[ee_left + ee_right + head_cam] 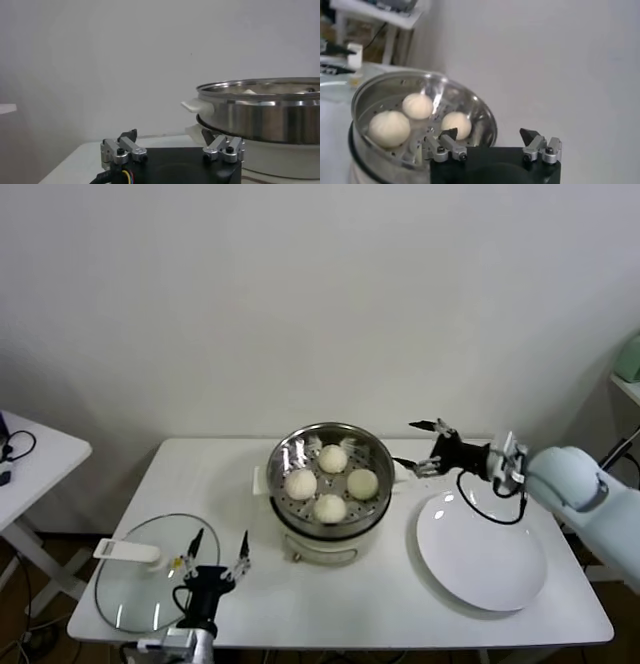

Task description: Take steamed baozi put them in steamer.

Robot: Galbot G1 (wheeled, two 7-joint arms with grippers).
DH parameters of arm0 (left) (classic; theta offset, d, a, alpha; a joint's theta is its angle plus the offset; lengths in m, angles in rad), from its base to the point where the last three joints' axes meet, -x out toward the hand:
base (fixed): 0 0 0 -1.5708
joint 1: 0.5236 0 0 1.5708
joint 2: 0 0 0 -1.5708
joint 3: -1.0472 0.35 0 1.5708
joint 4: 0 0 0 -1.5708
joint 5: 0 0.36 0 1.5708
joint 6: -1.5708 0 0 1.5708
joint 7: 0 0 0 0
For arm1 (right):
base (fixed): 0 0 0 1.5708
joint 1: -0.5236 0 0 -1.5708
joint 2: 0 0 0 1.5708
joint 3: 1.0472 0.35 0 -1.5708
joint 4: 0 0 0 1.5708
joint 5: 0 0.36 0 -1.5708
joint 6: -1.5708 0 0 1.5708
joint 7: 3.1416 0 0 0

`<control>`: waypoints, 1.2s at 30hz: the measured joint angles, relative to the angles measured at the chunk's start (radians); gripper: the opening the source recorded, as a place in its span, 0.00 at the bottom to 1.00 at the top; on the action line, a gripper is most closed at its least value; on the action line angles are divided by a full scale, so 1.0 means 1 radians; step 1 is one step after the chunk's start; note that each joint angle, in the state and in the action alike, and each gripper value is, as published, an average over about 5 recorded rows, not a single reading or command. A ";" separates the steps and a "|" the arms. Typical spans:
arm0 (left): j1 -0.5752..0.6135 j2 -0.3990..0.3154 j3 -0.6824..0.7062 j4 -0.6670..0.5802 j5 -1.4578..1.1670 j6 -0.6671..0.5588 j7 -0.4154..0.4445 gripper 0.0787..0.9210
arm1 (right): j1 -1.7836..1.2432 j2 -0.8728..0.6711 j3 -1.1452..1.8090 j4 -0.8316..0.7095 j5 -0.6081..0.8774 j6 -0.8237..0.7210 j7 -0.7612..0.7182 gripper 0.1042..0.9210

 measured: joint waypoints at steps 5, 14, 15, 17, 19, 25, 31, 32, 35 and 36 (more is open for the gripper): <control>0.001 -0.001 -0.008 -0.002 -0.001 -0.003 0.001 0.88 | -0.297 0.109 0.319 0.058 -0.059 0.058 0.045 0.88; -0.002 0.002 -0.028 -0.009 -0.017 0.001 0.001 0.88 | -0.714 0.362 0.731 0.129 -0.150 0.193 0.107 0.88; -0.001 0.002 -0.031 -0.011 -0.019 0.001 0.001 0.88 | -0.750 0.391 0.755 0.131 -0.158 0.210 0.113 0.88; 0.001 0.003 -0.037 -0.015 -0.023 0.001 0.002 0.88 | -0.818 0.449 0.793 0.134 -0.172 0.243 0.125 0.88; 0.004 0.003 -0.043 -0.017 -0.026 0.001 0.002 0.88 | -0.877 0.506 0.822 0.135 -0.182 0.278 0.133 0.88; 0.015 0.004 -0.057 -0.022 -0.032 -0.004 0.011 0.88 | -0.996 0.649 0.880 0.133 -0.192 0.358 0.144 0.88; 0.026 0.004 -0.072 -0.028 -0.039 -0.008 0.025 0.88 | -1.058 0.738 0.905 0.135 -0.193 0.404 0.144 0.88; 0.028 0.004 -0.073 -0.029 -0.040 -0.009 0.029 0.88 | -1.065 0.748 0.908 0.136 -0.193 0.408 0.142 0.88; 0.030 0.004 -0.078 -0.030 -0.045 -0.009 0.039 0.88 | -1.081 0.770 0.915 0.137 -0.193 0.417 0.137 0.88; 0.031 0.005 -0.080 -0.030 -0.047 -0.009 0.042 0.88 | -1.085 0.775 0.916 0.138 -0.193 0.419 0.135 0.88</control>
